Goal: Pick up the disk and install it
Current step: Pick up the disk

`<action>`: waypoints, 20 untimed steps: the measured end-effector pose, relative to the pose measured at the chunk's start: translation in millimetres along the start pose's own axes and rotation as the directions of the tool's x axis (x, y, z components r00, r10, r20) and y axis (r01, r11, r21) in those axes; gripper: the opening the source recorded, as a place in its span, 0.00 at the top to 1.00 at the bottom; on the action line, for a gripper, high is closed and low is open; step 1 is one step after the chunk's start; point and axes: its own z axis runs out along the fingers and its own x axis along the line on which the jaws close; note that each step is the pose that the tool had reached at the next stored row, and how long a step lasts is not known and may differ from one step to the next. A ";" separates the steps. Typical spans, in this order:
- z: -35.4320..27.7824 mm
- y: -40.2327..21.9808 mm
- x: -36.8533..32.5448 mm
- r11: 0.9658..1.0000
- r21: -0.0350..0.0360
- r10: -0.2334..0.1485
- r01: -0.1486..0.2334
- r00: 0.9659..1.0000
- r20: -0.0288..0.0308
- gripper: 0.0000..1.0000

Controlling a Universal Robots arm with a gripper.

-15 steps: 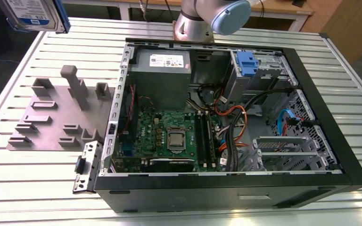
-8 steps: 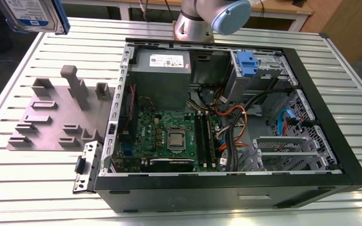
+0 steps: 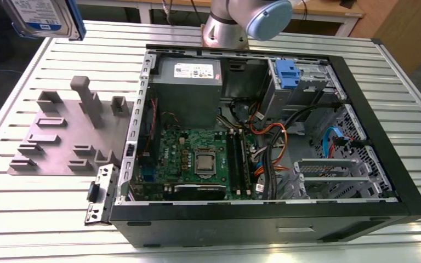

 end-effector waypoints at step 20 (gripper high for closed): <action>0.2 -16.6 -0.8 1.000 0.000 0.000 0.000 1.000 0.000 0.63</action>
